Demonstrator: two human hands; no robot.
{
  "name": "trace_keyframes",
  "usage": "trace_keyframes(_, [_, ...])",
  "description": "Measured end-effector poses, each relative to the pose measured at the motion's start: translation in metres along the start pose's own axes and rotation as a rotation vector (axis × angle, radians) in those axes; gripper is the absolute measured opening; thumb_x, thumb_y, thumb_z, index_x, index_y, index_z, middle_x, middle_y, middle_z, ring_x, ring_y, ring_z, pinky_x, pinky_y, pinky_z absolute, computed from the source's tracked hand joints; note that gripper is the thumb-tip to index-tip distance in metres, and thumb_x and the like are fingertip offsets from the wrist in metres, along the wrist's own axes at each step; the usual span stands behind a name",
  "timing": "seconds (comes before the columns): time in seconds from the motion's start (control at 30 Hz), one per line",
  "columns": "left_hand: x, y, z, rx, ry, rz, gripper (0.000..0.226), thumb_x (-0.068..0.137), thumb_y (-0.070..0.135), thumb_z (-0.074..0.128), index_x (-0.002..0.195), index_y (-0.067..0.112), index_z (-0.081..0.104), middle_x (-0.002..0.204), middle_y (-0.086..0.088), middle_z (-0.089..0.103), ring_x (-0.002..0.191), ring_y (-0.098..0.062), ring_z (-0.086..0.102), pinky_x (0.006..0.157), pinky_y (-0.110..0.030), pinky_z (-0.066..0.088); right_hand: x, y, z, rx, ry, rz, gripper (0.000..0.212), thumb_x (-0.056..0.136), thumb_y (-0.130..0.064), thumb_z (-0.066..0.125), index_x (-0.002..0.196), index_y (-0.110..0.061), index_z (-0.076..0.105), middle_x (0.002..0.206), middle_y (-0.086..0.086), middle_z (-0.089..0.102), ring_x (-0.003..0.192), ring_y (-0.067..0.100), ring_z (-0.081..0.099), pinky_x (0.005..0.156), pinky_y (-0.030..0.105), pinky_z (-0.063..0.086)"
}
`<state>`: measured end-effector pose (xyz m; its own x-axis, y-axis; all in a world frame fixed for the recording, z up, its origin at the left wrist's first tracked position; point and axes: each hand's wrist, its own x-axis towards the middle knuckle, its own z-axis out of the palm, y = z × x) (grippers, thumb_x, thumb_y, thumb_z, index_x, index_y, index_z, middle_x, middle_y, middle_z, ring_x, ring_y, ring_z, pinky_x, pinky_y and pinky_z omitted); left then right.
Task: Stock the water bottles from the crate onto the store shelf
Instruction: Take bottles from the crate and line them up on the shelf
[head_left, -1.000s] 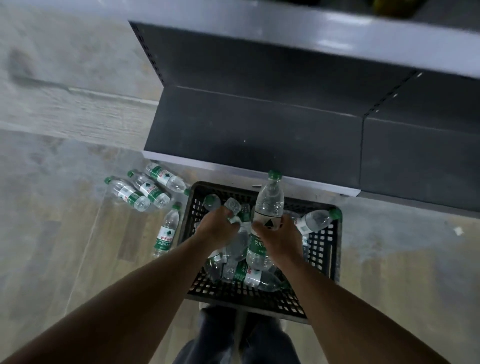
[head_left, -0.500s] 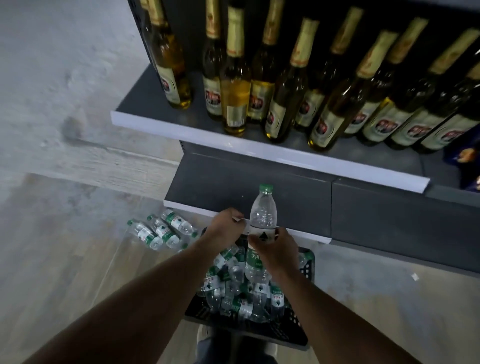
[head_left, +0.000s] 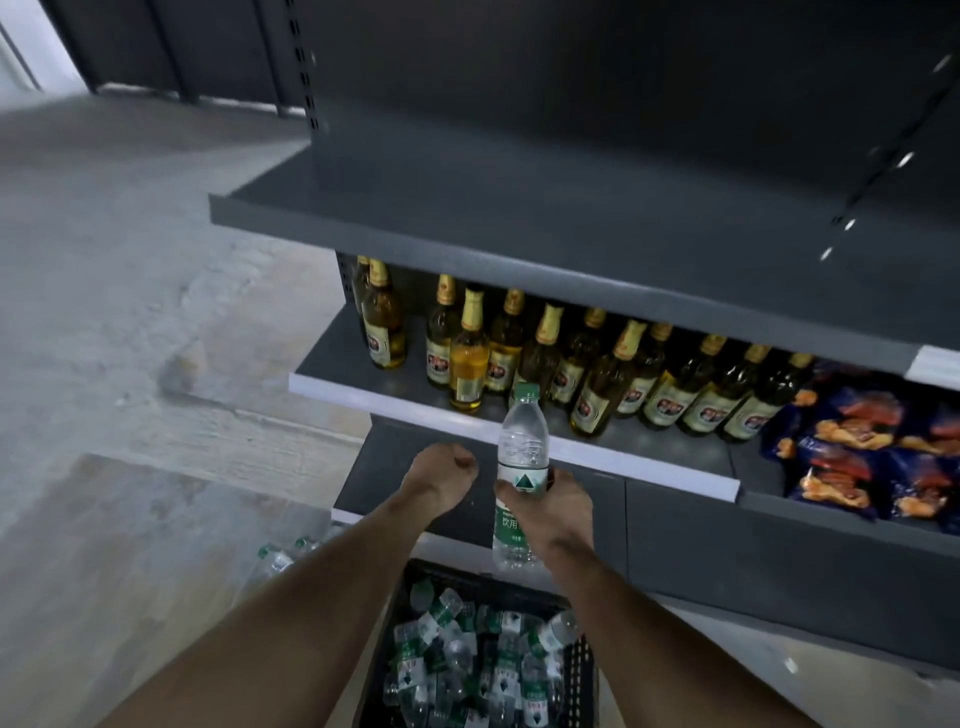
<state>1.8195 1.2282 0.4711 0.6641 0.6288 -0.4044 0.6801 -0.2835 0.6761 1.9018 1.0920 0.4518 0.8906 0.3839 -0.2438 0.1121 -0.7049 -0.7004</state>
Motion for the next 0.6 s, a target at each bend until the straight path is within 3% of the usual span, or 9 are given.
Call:
trace_keyframes(0.07, [-0.005, 0.020, -0.023, 0.038, 0.042, 0.043, 0.020, 0.095, 0.022, 0.052, 0.091, 0.012, 0.069, 0.100, -0.013, 0.072, 0.098, -0.030, 0.066, 0.071, -0.025, 0.043, -0.001, -0.023, -0.017, 0.041, 0.033, -0.018, 0.048, 0.065, -0.053, 0.077, 0.095, -0.018, 0.064, 0.093, 0.001, 0.071, 0.082, 0.019, 0.067, 0.064, 0.026, 0.050])
trace_keyframes(0.17, [-0.014, 0.048, -0.057, 0.072, 0.092, 0.098, 0.024, 0.096, 0.021, 0.051, 0.100, 0.010, 0.071, 0.105, -0.012, 0.071, 0.100, -0.028, 0.065, 0.082, -0.029, 0.049, -0.004, -0.056, -0.040, 0.097, 0.074, -0.076, 0.046, 0.066, -0.051, 0.078, 0.094, -0.017, 0.064, 0.090, 0.000, 0.072, 0.079, 0.019, 0.068, 0.064, 0.029, 0.053])
trace_keyframes(0.27, [-0.021, 0.071, -0.086, 0.050, 0.139, 0.135, 0.024, 0.097, 0.023, 0.050, 0.094, 0.008, 0.068, 0.108, -0.012, 0.070, 0.101, -0.025, 0.064, 0.087, -0.032, 0.052, -0.008, -0.088, -0.061, 0.136, 0.128, -0.155, 0.044, 0.067, -0.048, 0.080, 0.091, -0.016, 0.061, 0.084, -0.002, 0.069, 0.079, 0.019, 0.068, 0.060, 0.027, 0.049])
trace_keyframes(0.47, [-0.036, 0.106, -0.135, -0.030, 0.228, 0.217, 0.021, 0.093, 0.021, 0.058, 0.109, 0.013, 0.069, 0.107, -0.003, 0.068, 0.102, -0.019, 0.061, 0.089, -0.029, 0.049, -0.012, -0.149, -0.104, 0.159, 0.159, -0.233, 0.050, 0.064, -0.053, 0.079, 0.094, -0.020, 0.057, 0.087, -0.005, 0.066, 0.074, 0.011, 0.063, 0.055, 0.024, 0.046])
trace_keyframes(0.6, [-0.044, 0.120, -0.151, -0.050, 0.271, 0.241, 0.017, 0.092, 0.017, 0.057, 0.100, 0.007, 0.068, 0.103, -0.009, 0.069, 0.101, -0.024, 0.063, 0.096, -0.038, 0.051, -0.014, -0.174, -0.125, 0.203, 0.179, -0.272, 0.045, 0.064, -0.054, 0.080, 0.090, -0.028, 0.055, 0.083, -0.011, 0.067, 0.068, 0.000, 0.061, 0.053, 0.021, 0.046])
